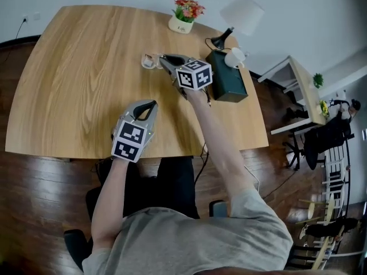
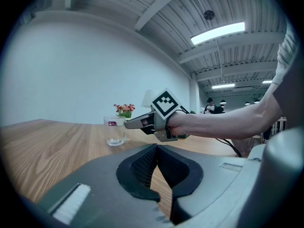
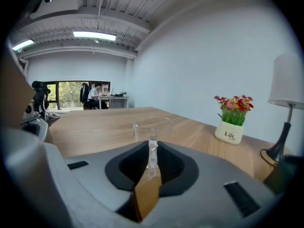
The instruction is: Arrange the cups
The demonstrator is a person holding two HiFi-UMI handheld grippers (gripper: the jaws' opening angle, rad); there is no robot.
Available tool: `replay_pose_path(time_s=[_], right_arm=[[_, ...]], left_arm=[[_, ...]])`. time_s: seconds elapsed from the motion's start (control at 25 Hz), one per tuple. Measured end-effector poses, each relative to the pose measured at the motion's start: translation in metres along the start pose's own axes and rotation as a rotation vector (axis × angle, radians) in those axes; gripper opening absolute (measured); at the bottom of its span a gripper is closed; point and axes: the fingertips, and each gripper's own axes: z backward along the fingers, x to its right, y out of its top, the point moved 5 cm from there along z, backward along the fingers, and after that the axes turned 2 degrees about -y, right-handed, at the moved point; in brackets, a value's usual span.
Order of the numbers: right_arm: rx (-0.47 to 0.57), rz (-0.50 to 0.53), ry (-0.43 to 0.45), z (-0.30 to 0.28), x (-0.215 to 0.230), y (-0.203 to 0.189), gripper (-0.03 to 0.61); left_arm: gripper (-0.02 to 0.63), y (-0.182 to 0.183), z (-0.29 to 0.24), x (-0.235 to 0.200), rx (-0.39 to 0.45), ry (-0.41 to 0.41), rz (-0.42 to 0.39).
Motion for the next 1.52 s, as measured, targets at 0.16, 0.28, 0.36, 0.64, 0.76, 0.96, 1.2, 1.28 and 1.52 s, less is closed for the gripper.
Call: replay_pose_path(time_s=[0.16,0.28,0.36,0.64,0.76,0.96,1.2,1.28,1.52], right_arm=[[0.084,-0.098,0.014,0.048,-0.011,-0.012,0.064],[0.191,-0.192,-0.019,0.117,0.002,-0.021,0.064],[0.262,-0.206,-0.091,0.174,0.023,-0.020,0.064],[0.225,-0.152,-0.523,0.323,0.131,-0.043,0.064],[0.163,-0.191,-0.585,0.338,0.155,-0.072,0.064],[0.138,-0.200,-0.559,0.322,0.163,-0.087,0.064],[0.142,-0.219,-0.547,0.318,0.167,-0.093,0.064],[0.134,-0.188,-0.572,0.320,0.165,-0.095,0.069],[0.110,-0.184,-0.701,0.337,0.160,-0.092,0.155]], left_arm=[[0.011,-0.001,0.012,-0.008,0.006,0.036,0.010],[0.011,0.002,0.006,-0.003,0.000,0.025,0.006],[0.011,0.003,0.001,0.001,-0.002,0.016,0.001],[0.011,0.003,-0.001,0.001,-0.006,0.011,-0.004],[0.011,0.001,0.000,0.001,-0.003,0.011,-0.005],[0.011,0.000,0.000,0.001,-0.003,0.014,-0.002],[0.011,0.001,0.000,0.004,-0.005,0.011,-0.002],[0.011,0.002,0.000,0.003,-0.005,0.010,-0.003],[0.011,0.002,0.001,0.004,-0.004,0.018,0.001]])
